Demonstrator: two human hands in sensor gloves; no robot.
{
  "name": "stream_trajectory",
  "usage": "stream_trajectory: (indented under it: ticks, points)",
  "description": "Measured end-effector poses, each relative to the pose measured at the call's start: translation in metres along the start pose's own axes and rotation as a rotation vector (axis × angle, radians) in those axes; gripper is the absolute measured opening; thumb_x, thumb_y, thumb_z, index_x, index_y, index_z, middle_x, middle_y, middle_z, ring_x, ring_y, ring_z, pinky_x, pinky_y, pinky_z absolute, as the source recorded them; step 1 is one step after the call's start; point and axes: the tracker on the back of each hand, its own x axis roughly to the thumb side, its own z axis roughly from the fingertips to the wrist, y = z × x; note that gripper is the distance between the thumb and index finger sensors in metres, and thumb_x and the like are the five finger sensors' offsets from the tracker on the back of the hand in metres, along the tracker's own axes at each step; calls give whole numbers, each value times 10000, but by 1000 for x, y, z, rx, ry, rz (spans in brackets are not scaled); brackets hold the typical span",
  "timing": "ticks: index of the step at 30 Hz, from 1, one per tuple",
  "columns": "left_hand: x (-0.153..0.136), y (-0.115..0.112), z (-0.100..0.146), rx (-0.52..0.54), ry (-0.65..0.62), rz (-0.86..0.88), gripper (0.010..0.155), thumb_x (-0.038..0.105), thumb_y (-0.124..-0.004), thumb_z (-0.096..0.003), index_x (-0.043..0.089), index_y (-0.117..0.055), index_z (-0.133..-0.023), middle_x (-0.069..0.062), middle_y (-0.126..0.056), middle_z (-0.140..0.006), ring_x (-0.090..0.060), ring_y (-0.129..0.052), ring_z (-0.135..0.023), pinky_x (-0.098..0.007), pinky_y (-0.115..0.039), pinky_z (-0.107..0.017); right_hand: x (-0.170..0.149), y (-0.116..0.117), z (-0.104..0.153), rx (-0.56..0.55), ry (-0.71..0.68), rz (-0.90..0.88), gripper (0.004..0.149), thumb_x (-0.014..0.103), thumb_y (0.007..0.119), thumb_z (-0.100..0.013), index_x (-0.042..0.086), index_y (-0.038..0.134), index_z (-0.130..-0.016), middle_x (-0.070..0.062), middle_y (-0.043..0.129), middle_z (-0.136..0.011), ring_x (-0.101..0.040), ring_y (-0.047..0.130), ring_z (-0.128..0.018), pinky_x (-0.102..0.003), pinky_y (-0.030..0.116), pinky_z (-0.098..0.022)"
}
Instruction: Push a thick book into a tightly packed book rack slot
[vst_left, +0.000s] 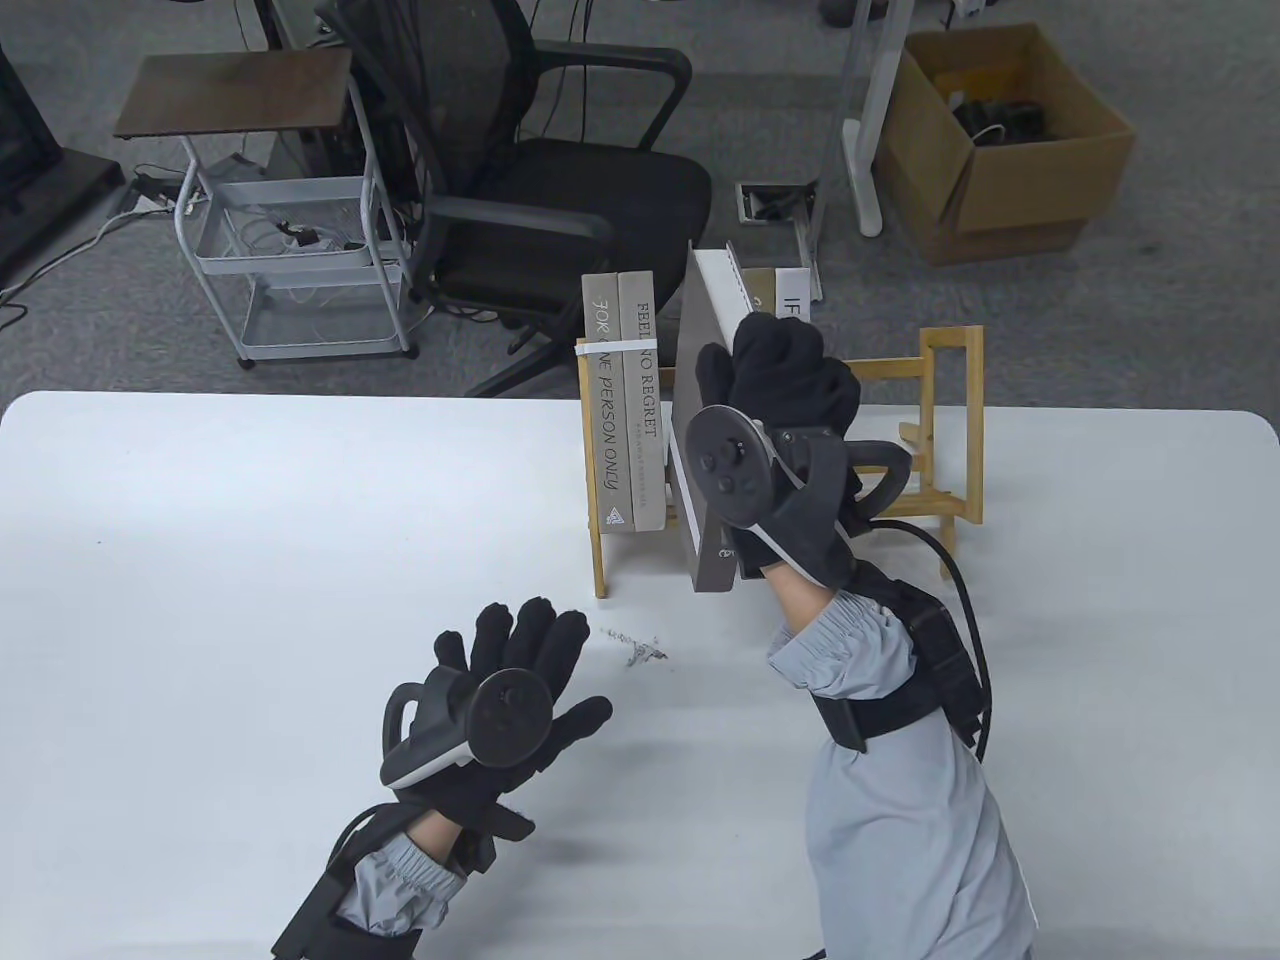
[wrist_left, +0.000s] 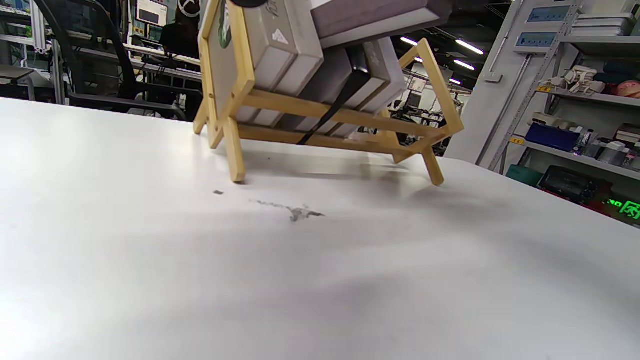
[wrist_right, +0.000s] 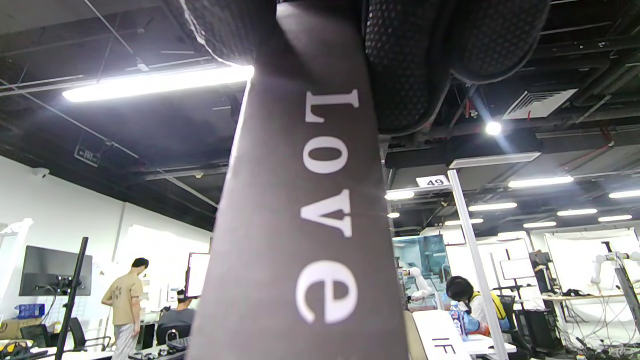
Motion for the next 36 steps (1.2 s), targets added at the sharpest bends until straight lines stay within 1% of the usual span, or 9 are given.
stream_trajectory:
  ticks: [9, 13, 24, 31, 33, 35, 36]
  points:
    - [-1, 1, 0, -2, 0, 11, 801, 683, -497, -651, 227, -200, -1239, -237, -253, -1308, -629, -279, -1148, -842, -261, -721, 12, 44, -8, 34, -8, 56, 487, 314, 706, -623, -53, 629, -933, -344, 726, -872, -386, 924, -618, -634, 687, -600]
    - [-1, 3, 1, 6, -4, 22, 802, 684, -496, -651, 227, -199, -1239, -236, -254, -1309, -628, -276, -1149, -841, -260, -722, 13, 63, -16, 48, 19, 70, 487, 315, 705, -622, -51, 628, -933, -343, 722, -876, -388, 923, -621, -635, 684, -602]
    - [-2, 3, 1, 1, -2, 24, 802, 682, -497, -653, 223, -201, -1241, -237, -254, -1308, -629, -280, -1149, -842, -261, -721, 13, 102, -29, 72, 72, 91, 498, 323, 708, -615, -37, 628, -949, -336, 726, -891, -384, 926, -639, -629, 680, -613]
    - [-5, 4, 1, 4, 10, 25, 802, 682, -497, -652, 225, -202, -1240, -238, -255, -1309, -630, -279, -1148, -842, -262, -721, 13, 116, -35, 70, 90, 106, 515, 334, 713, -607, -28, 643, -967, -332, 741, -904, -377, 933, -647, -623, 682, -619]
    - [-7, 4, 1, 5, 17, 32, 803, 682, -497, -652, 224, -202, -1240, -237, -255, -1308, -628, -279, -1149, -842, -261, -721, 14, 120, -37, 76, 92, 95, 507, 309, 690, -617, -37, 648, -985, -344, 738, -924, -394, 928, -676, -632, 664, -634]
    - [-9, 5, 1, 7, 20, 36, 803, 682, -496, -652, 223, -201, -1240, -237, -255, -1308, -628, -279, -1149, -842, -261, -721, 15, 124, -38, 92, 83, 73, 480, 234, 631, -637, -49, 634, -1025, -368, 722, -964, -420, 917, -727, -638, 646, -650]
    - [-9, 5, 1, 8, 21, 35, 801, 682, -497, -652, 225, -203, -1240, -237, -255, -1308, -628, -278, -1149, -842, -261, -721, 16, 127, -39, 103, 74, 62, 466, 190, 625, -640, -49, 623, -1040, -373, 710, -979, -421, 910, -745, -639, 637, -656]
